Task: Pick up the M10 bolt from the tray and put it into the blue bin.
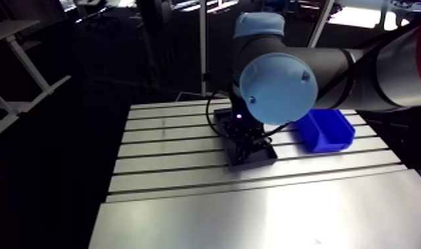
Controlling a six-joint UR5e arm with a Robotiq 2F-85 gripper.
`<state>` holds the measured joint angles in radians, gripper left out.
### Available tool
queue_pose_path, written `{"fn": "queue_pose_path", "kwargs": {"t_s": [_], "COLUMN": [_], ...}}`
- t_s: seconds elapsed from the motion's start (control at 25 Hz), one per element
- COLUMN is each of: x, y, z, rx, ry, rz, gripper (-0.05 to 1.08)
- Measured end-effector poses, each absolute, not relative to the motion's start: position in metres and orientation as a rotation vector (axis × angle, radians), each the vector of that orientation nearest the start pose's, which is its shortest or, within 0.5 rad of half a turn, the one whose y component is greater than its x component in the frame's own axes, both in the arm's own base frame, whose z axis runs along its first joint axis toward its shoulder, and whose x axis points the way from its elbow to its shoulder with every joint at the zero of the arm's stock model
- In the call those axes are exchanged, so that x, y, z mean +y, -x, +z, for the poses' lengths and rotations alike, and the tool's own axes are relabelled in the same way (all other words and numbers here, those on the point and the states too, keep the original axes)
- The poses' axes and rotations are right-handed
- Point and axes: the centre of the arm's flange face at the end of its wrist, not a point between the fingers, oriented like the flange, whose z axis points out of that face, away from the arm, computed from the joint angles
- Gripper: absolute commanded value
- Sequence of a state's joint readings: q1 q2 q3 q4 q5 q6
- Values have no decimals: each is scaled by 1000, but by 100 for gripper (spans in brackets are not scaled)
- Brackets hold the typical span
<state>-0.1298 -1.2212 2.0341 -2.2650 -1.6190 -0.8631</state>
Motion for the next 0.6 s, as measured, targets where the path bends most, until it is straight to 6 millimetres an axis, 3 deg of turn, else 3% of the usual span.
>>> {"fn": "queue_pose_path", "kwargs": {"t_s": [0.32,0.6], "x": [-61,-60], "y": [518,530], "z": [174,207], "rx": [2796,2853], "ry": [-1227,-1163], "rz": [114,97], "gripper": [101,102]}}
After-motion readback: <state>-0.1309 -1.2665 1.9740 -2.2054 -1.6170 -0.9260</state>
